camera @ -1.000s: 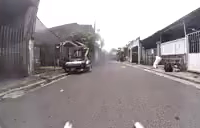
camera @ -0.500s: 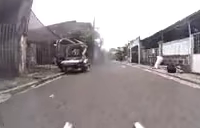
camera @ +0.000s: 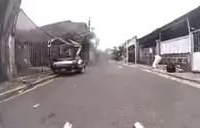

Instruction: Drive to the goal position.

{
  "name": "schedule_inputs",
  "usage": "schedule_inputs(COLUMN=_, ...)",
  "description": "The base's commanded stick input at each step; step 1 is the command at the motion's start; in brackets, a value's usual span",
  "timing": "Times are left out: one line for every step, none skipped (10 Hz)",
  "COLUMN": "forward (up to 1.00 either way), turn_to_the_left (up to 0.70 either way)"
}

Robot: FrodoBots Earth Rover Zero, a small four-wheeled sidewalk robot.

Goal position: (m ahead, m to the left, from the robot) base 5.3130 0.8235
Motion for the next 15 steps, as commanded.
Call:
schedule_inputs(forward=0.7, turn_to_the_left=-0.13)
schedule_inputs(forward=0.7, turn_to_the_left=-0.13)
schedule_inputs(forward=0.7, turn_to_the_left=-0.08)
schedule_inputs(forward=0.7, turn_to_the_left=-0.01)
schedule_inputs(forward=0.7, turn_to_the_left=0.0)
schedule_inputs(forward=0.7, turn_to_the_left=0.0)
schedule_inputs(forward=0.7, turn_to_the_left=0.0)
schedule_inputs(forward=0.7, turn_to_the_left=0.0)
schedule_inputs(forward=0.7, turn_to_the_left=0.0)
schedule_inputs(forward=0.7, turn_to_the_left=0.0)
schedule_inputs(forward=0.7, turn_to_the_left=0.0)
schedule_inputs(forward=0.7, turn_to_the_left=0.0)
schedule_inputs(forward=0.7, turn_to_the_left=0.0)
schedule_inputs(forward=0.7, turn_to_the_left=0.0)
schedule_inputs(forward=0.7, turn_to_the_left=0.0)
